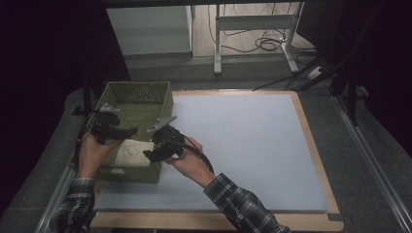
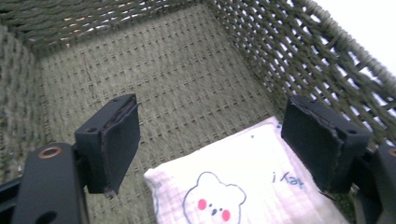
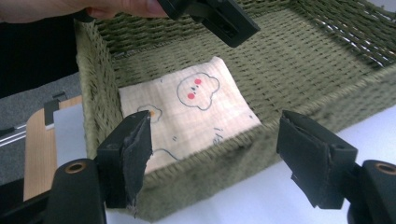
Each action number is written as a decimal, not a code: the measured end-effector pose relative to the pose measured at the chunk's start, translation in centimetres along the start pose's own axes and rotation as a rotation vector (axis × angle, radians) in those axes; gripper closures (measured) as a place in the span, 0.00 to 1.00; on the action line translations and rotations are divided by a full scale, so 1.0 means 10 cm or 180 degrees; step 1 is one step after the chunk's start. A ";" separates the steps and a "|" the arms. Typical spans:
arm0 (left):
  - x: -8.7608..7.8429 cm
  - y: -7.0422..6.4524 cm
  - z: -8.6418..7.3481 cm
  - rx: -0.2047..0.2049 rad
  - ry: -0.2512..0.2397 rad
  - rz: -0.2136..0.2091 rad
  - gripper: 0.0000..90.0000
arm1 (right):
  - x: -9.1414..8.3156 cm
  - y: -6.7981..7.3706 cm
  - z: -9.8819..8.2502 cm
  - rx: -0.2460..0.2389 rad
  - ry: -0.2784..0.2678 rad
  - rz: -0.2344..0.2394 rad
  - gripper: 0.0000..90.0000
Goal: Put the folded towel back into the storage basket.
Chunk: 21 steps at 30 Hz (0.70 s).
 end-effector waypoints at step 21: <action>0.04 -0.40 0.24 -0.0022 -0.0074 -0.0267 0.09 | -0.33 -0.24 -0.30 -0.0010 0.0009 -0.0070 0.21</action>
Point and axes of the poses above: each handheld gripper's, and its own axes: x roughly forward along the jaws, z roughly out of its top, y roughly to its left, the point moved 10 cm from there along x, roughly forward along the jaws, and after that the axes turned 1 degree about z, right-handed, at the moved point
